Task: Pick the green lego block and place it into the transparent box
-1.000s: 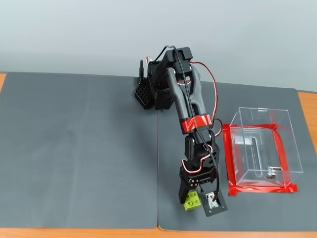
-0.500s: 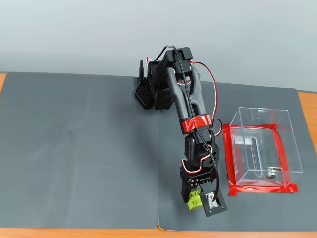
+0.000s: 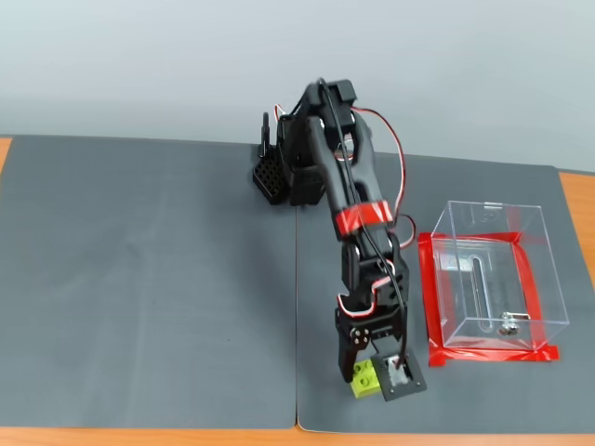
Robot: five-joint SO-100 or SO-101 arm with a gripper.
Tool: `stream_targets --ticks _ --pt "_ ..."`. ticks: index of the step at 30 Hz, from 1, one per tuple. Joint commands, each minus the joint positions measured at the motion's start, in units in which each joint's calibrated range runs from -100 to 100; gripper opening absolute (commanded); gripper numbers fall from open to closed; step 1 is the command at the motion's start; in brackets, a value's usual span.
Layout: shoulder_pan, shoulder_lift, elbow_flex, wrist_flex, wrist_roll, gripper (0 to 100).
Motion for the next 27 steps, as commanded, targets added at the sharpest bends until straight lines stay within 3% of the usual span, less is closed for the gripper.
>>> stream_targets --ticks 1,6,18,27 --pt "1.3 -7.4 -1.7 0.3 0.2 10" --pt "1.6 -14.6 -1.8 0.3 -0.1 10" --pt "-1.4 -30.4 -2.6 11.4 -0.3 10" --pt "-10.0 -35.6 -2.6 15.6 -0.3 10"
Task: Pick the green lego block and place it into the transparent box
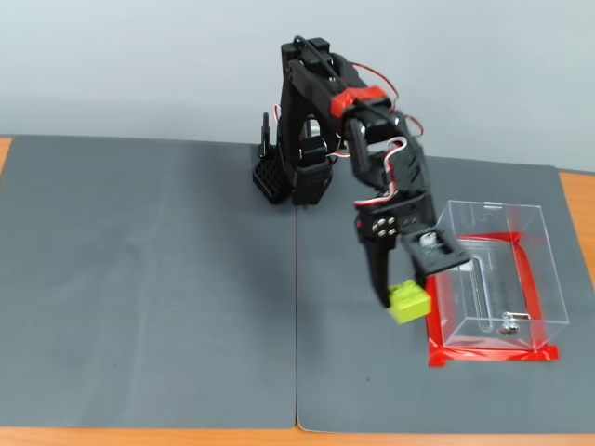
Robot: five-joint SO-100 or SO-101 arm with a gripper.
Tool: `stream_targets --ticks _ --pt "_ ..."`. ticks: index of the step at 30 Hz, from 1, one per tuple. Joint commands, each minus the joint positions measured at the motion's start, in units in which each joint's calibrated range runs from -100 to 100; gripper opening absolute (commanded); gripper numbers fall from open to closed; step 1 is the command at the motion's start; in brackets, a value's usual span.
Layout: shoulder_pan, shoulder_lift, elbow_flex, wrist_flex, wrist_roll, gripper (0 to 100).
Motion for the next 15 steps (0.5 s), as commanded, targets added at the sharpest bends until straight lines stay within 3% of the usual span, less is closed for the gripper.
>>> stream_targets --ticks 1,15 --pt "-4.5 -3.1 -2.6 0.2 0.2 10" --pt "-23.0 -1.9 -2.4 -0.5 0.2 10"
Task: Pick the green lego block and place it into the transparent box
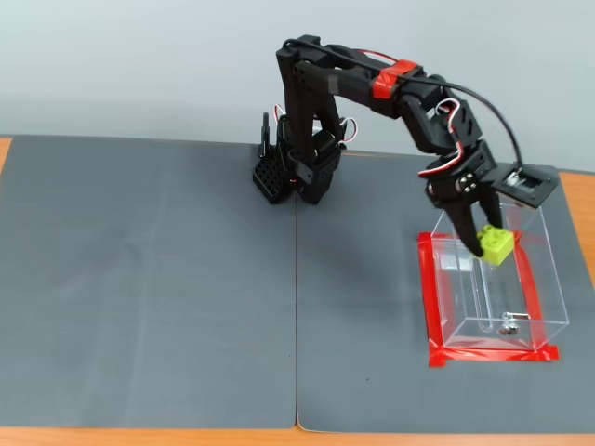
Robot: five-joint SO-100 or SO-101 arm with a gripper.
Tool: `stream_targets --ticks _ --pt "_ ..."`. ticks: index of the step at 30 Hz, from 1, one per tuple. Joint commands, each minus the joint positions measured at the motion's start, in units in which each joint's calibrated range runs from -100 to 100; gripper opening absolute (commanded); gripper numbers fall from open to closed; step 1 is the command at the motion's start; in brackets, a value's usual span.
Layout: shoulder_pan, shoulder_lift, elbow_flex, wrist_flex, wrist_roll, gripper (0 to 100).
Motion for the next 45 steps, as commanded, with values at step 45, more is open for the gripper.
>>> stream_targets --ticks 45 --pt "-7.4 14.0 -1.9 -5.8 -0.2 30"
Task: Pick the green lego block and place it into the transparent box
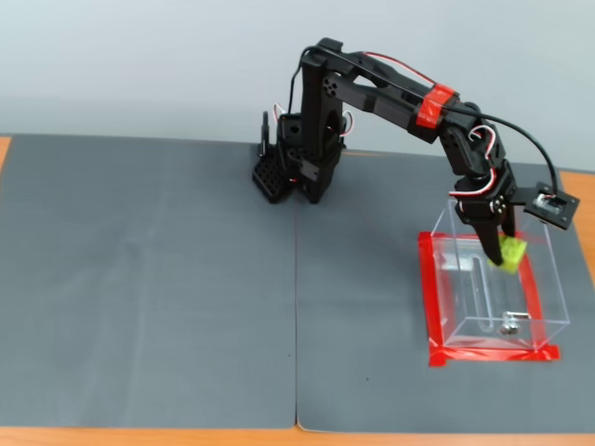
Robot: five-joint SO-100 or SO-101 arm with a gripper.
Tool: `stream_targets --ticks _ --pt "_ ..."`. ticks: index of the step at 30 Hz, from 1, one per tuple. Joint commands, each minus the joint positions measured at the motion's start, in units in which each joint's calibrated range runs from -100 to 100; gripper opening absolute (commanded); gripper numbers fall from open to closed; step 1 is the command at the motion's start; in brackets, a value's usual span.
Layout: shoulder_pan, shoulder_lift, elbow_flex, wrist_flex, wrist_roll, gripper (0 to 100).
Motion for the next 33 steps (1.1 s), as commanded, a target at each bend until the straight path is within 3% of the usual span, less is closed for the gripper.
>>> stream_targets --ticks 1,9,19,25,33 --pt "0.0 -0.4 -2.1 -0.6 -0.2 32" --pt "0.6 -1.1 -2.5 -0.1 -0.1 31" --pt "4.7 -7.3 -2.9 0.0 0.3 2" --pt "12.2 -15.5 -1.9 0.5 0.4 2" --pt "25.0 -25.1 -1.7 11.0 0.0 2"
